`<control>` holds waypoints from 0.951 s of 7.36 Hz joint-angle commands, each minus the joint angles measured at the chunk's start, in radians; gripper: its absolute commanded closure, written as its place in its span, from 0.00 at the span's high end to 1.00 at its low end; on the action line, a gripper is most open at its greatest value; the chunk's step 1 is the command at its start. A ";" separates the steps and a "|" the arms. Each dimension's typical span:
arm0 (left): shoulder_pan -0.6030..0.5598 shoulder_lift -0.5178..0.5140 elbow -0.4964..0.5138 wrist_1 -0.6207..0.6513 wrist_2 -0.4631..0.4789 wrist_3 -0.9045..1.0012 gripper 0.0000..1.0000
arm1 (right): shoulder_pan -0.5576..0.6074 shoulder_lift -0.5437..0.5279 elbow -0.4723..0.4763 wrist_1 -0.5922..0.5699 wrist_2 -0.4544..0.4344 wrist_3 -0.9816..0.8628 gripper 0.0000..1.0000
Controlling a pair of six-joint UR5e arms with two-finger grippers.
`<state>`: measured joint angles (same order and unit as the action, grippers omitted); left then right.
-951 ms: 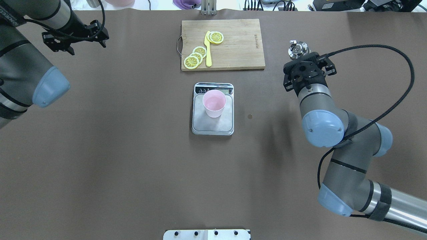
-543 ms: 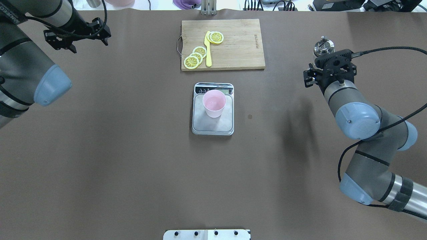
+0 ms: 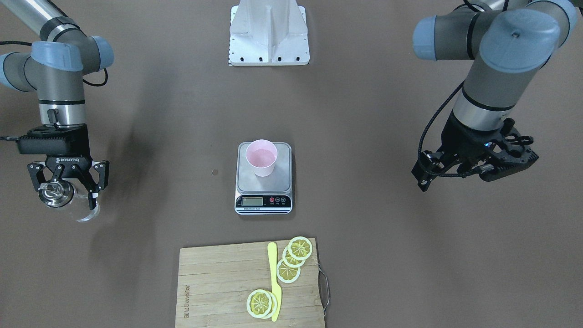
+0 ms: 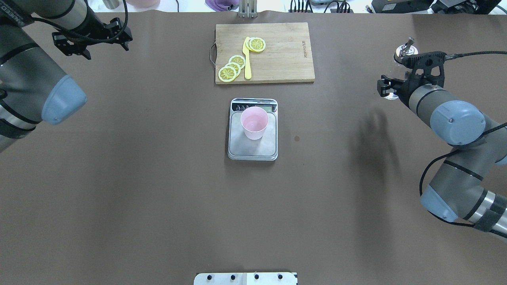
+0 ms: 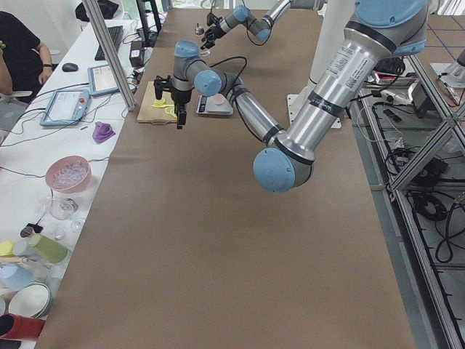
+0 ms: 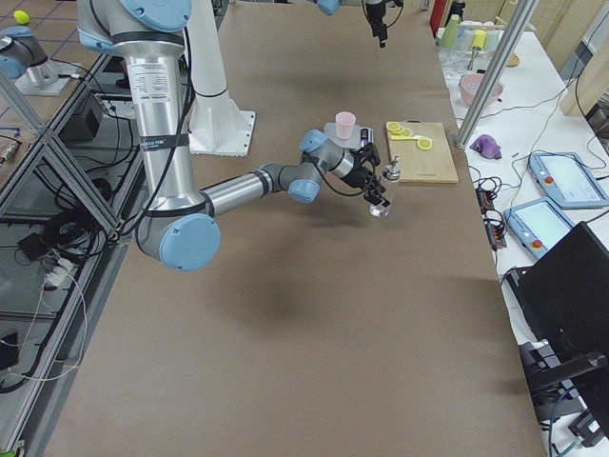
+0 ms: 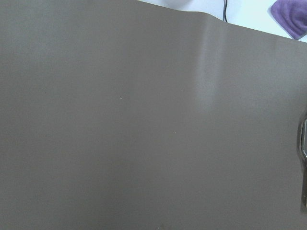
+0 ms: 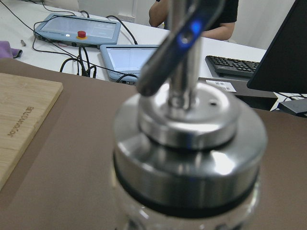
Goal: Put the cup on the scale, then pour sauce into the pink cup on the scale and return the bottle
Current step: 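Lower the upright sauce bottle onto the table beside the cutting board, right gripper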
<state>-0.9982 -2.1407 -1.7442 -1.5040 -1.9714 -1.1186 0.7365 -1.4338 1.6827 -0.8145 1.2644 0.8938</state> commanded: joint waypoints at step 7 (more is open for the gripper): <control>0.001 -0.002 0.002 0.001 0.003 0.000 0.98 | 0.018 -0.004 -0.224 0.260 0.050 -0.006 0.00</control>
<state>-0.9972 -2.1430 -1.7419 -1.5033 -1.9681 -1.1183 0.7547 -1.4377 1.4934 -0.5987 1.3156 0.8875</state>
